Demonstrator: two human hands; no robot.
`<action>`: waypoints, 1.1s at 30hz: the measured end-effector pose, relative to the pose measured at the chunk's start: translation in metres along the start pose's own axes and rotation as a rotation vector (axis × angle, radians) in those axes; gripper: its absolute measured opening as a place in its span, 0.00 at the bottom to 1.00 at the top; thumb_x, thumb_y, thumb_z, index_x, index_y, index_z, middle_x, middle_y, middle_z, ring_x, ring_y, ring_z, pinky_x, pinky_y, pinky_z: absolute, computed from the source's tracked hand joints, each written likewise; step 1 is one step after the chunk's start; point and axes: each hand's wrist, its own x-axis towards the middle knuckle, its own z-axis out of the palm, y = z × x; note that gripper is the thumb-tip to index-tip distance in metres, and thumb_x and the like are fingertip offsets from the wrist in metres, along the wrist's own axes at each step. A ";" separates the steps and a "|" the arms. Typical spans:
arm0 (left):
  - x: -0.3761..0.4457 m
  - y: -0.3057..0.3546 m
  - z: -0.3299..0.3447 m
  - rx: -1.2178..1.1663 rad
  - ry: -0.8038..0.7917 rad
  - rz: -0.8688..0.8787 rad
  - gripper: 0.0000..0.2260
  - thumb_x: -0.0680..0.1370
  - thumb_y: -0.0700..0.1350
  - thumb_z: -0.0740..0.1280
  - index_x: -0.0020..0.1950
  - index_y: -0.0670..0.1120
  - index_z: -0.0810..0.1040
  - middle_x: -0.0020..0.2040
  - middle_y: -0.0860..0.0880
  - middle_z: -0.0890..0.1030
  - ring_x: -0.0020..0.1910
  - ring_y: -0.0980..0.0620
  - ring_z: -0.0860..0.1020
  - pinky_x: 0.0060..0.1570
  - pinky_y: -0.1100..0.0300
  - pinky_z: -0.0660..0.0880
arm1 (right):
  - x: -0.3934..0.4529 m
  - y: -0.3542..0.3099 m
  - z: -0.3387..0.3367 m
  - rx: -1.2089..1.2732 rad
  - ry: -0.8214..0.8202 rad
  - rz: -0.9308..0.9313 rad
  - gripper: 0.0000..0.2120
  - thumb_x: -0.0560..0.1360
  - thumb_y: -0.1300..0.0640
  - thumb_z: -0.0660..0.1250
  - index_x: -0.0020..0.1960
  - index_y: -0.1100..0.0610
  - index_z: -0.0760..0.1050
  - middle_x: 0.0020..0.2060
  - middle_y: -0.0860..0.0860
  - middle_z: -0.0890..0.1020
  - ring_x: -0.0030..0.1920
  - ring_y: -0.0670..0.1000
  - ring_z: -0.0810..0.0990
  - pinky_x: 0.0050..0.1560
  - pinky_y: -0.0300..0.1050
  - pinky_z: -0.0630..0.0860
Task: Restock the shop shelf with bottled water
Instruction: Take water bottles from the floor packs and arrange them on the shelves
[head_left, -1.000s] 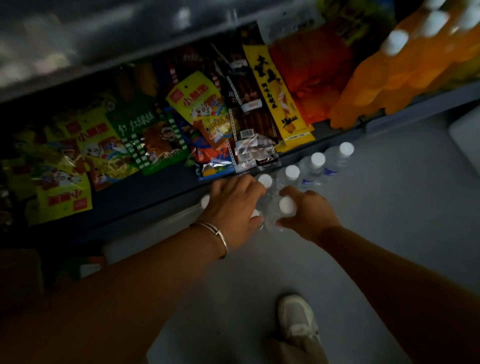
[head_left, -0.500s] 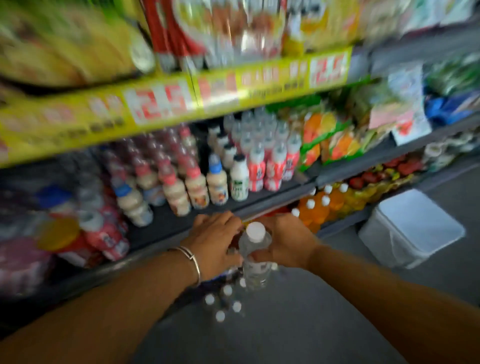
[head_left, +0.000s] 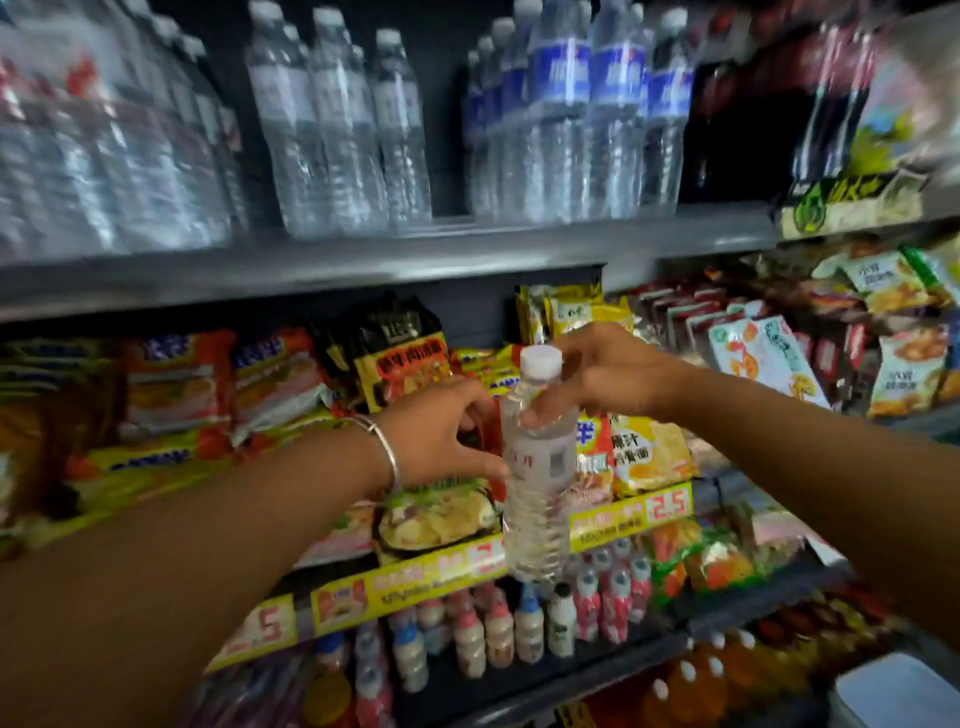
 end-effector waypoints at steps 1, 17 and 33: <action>0.001 0.002 -0.022 -0.016 0.039 0.004 0.23 0.67 0.52 0.75 0.56 0.45 0.73 0.52 0.51 0.74 0.51 0.54 0.75 0.47 0.67 0.69 | 0.006 -0.021 -0.014 0.007 0.003 -0.018 0.08 0.63 0.62 0.77 0.34 0.53 0.79 0.30 0.48 0.77 0.30 0.43 0.72 0.29 0.34 0.67; 0.046 0.002 -0.236 -0.018 0.397 -0.063 0.22 0.66 0.56 0.73 0.55 0.47 0.73 0.51 0.50 0.77 0.50 0.53 0.77 0.45 0.69 0.74 | 0.149 -0.199 -0.156 0.092 0.202 -0.308 0.06 0.65 0.56 0.73 0.33 0.58 0.79 0.23 0.51 0.75 0.27 0.51 0.71 0.33 0.41 0.67; 0.145 -0.059 -0.224 0.079 0.405 -0.384 0.21 0.70 0.53 0.73 0.55 0.42 0.73 0.52 0.46 0.77 0.52 0.47 0.76 0.56 0.52 0.75 | 0.291 -0.160 -0.169 0.034 0.077 -0.267 0.17 0.63 0.53 0.76 0.46 0.62 0.79 0.38 0.57 0.77 0.37 0.53 0.76 0.31 0.39 0.72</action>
